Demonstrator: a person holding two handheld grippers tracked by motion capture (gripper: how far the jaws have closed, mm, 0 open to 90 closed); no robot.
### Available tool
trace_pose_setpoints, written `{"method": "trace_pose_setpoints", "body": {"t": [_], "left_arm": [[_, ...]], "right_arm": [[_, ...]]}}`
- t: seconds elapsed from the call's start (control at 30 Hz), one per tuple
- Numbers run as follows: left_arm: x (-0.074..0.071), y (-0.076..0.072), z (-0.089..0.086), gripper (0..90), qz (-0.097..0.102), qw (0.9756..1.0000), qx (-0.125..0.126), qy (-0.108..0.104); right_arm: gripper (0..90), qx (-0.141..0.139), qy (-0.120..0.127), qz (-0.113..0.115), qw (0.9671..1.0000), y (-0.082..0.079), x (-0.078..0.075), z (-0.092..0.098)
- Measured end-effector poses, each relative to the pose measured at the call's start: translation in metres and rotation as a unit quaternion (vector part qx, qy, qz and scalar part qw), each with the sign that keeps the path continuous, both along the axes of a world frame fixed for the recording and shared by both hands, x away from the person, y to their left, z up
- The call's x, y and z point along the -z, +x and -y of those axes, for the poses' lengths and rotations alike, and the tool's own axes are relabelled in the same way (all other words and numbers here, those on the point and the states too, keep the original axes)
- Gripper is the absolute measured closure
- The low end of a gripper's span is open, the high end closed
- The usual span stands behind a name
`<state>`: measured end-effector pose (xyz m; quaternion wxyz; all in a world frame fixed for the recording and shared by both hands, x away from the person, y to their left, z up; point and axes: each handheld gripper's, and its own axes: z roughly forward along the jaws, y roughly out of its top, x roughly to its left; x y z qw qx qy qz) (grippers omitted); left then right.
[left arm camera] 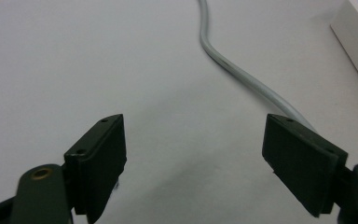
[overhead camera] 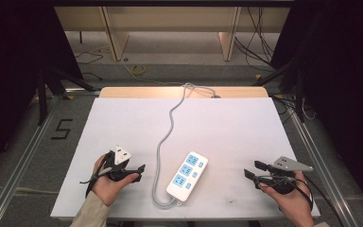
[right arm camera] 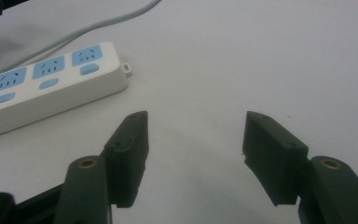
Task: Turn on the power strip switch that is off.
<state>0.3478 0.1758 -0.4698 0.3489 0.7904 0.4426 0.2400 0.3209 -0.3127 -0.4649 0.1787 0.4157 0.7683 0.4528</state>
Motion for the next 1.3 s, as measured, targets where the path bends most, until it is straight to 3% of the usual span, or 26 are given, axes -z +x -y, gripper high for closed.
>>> {"method": "trace_pose_setpoints", "body": {"t": [0.3,0.47,1.3], "left_arm": [[0.000,0.000,0.000,21.3,-0.001,1.0000,0.000,0.001],[0.001,0.001,-0.001,21.7,-0.002,1.0000,-0.001,0.002],[0.000,0.001,-0.001,21.8,0.002,1.0000,-0.005,0.003]], "right_arm": [[75.2,-0.012,-0.039,-0.004,0.9992,-0.001,-0.007,-0.002],[90.0,-0.017,-0.059,-0.018,0.9979,0.001,-0.012,-0.003],[90.0,-0.055,-0.091,-0.084,0.9908,0.014,-0.022,-0.021]]}}
